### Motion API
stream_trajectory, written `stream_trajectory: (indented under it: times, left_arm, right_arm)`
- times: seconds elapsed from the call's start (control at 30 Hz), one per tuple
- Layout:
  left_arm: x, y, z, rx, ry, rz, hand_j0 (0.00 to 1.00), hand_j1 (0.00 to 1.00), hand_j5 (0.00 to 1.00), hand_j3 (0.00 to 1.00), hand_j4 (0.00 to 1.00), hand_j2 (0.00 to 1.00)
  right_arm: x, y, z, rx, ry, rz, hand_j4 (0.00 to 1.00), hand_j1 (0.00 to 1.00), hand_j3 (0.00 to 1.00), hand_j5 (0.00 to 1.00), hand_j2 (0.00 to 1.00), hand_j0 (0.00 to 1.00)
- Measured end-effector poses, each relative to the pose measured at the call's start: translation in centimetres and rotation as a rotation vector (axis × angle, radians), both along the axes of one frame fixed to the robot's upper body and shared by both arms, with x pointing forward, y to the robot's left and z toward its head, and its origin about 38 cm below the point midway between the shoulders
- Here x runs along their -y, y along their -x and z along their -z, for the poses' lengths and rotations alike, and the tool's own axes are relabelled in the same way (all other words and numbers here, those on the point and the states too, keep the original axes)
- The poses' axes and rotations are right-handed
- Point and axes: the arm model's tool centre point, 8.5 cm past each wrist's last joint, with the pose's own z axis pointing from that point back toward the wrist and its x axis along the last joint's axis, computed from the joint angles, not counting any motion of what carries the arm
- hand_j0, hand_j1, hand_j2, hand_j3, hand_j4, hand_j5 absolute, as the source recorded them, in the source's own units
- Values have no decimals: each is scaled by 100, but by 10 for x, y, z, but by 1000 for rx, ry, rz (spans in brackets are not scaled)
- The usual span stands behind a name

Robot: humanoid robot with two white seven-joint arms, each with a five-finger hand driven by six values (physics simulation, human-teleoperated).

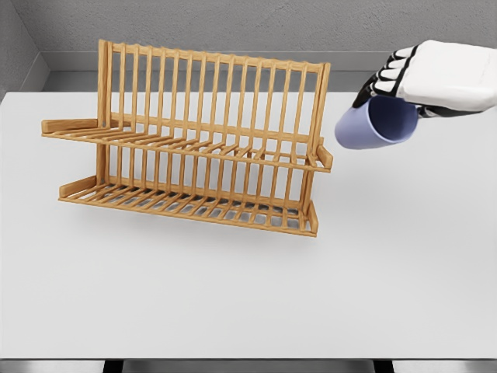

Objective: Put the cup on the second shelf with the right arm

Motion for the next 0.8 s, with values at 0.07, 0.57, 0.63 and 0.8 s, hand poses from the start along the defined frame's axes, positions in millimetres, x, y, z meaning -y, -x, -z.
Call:
stream_trajectory:
  times: [0.07, 0.57, 0.63, 0.8]
  left_arm:
    - [0, 0, 0, 0, 0, 0, 100, 100, 100, 100, 100, 100]
    - [0, 0, 0, 0, 0, 0, 100, 100, 100, 100, 100, 100]
    - [0, 0, 0, 0, 0, 0, 100, 100, 100, 100, 100, 100]
    - [0, 0, 0, 0, 1, 0, 100, 100, 100, 100, 100, 100]
  right_arm:
    - [-3, 0, -3, 3, -11, -9, 61, 61, 61, 61, 61, 61]
    - [-31, -4, -6, 6, -43, -87, 62, 62, 62, 62, 62, 62]
    - [-35, -5, -5, 3, -45, -98, 62, 62, 62, 62, 62, 62]
    - [-46, -6, -6, 4, -44, -124, 62, 62, 62, 62, 62, 62]
